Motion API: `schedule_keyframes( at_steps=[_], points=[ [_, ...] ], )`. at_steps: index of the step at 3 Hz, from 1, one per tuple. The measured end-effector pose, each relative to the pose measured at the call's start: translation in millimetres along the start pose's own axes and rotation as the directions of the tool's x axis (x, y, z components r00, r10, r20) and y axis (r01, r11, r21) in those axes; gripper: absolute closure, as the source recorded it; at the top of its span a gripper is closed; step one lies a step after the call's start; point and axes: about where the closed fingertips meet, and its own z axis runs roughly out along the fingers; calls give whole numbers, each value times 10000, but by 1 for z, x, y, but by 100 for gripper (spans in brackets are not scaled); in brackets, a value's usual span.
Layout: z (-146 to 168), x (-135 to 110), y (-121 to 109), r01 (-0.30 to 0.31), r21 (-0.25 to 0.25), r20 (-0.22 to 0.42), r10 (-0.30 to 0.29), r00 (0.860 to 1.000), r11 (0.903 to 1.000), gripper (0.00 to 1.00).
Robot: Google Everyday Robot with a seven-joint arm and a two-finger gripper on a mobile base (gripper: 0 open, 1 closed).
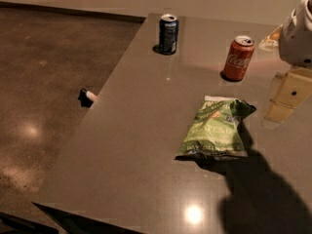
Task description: Pick green jalapeno chip bag
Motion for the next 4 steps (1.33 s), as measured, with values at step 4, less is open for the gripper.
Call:
schedule_keyframes(
  at_steps=[4],
  points=[
    [56,-23,22,2527,-1486,2111,-2190,9526,9561,0]
  ],
)
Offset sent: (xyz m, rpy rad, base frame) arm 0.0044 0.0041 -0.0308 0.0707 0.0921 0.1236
